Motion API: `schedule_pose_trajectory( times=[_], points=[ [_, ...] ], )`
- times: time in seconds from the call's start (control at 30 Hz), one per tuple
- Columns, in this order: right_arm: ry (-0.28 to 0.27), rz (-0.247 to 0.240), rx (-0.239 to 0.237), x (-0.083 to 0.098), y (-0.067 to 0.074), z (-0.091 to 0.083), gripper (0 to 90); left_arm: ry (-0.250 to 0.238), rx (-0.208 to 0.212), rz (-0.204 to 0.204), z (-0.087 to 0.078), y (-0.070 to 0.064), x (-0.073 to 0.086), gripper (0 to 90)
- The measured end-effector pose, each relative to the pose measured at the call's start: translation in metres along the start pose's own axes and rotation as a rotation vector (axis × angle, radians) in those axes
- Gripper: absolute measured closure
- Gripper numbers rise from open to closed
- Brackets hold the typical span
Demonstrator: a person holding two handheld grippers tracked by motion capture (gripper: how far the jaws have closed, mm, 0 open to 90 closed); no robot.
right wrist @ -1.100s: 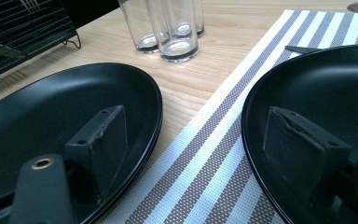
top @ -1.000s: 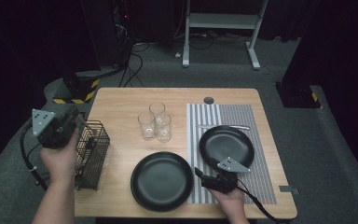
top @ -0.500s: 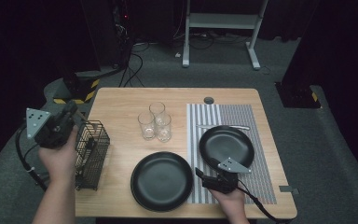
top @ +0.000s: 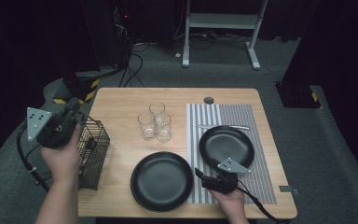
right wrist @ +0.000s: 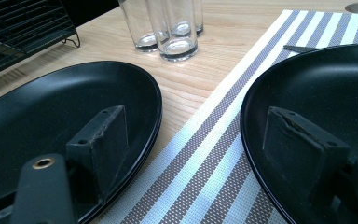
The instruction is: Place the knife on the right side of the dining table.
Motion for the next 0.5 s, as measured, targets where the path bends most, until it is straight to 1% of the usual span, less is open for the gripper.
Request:
schedule_pose_trajectory(
  times=[0.33,0.5],
  points=[
    [-0.002,0.001,0.000,0.000,0.000,0.000,21.9,-0.012,0.022,-0.010,0.000,-0.008,-0.001,86.8],
    [0.001,-0.002,0.000,0.000,0.000,0.000,22.6,-0.013,0.039,-0.010,0.001,-0.015,-0.001,86.7]
  ],
)
Point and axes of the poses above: each handheld gripper's, and its own axes: z roughly forward along the jaws, x roughly out of its underside, y roughly to its left, the point moved 5 cm from there along z, roughly forward along the jaws, and after that the axes turned 13 degrees about z, right-handed, at the moved point
